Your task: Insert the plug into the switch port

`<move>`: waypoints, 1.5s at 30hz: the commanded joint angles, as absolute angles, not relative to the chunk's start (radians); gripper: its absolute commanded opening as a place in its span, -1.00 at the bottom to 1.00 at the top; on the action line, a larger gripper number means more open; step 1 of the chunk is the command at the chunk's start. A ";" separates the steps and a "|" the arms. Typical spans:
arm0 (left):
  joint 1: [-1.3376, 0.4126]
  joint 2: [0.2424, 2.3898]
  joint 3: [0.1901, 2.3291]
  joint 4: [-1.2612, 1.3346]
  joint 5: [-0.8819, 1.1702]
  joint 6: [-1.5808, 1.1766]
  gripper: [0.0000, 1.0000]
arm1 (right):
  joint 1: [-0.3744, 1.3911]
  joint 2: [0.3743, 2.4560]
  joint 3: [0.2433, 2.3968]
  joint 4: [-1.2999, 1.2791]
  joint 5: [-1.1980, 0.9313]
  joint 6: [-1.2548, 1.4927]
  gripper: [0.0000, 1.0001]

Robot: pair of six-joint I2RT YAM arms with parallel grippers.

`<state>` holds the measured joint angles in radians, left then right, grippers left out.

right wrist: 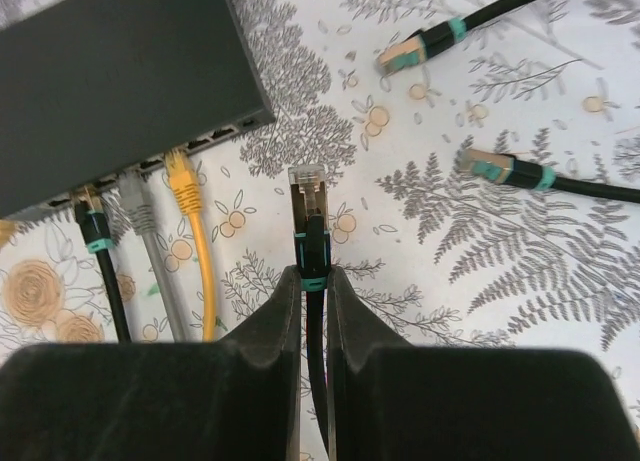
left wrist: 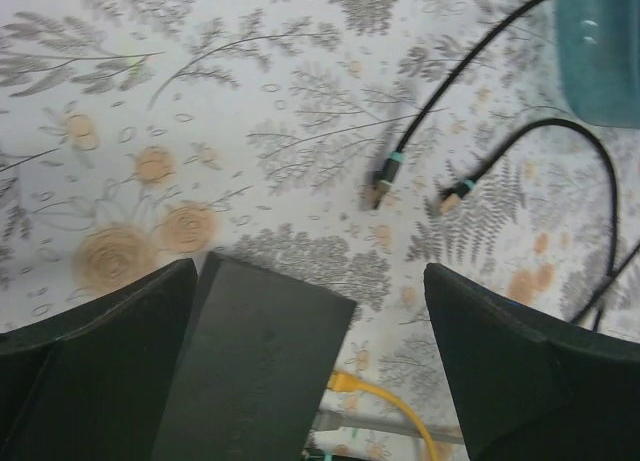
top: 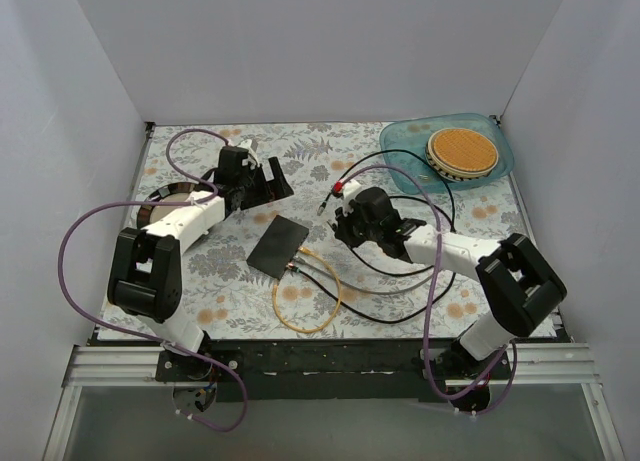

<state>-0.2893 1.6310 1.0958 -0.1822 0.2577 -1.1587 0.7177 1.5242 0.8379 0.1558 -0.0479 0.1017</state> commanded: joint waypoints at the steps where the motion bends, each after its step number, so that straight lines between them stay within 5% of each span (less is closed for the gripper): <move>1: -0.268 1.614 1.078 -0.264 0.097 -1.112 0.96 | 0.785 1.600 0.928 0.098 -0.011 0.009 -0.97; 17: -0.210 1.703 0.962 -0.109 0.210 -1.149 0.93 | 0.879 1.839 1.135 -0.052 0.049 -0.113 -0.97; 45: -0.179 1.723 0.919 -0.021 0.390 -1.172 0.80 | 0.900 1.925 1.232 -0.123 0.038 -0.098 -0.97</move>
<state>-0.1852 1.7275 0.9245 -0.0360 0.3569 -1.1690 0.8928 1.8980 1.1740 -0.0994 0.0238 -0.1081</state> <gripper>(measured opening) 0.907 0.133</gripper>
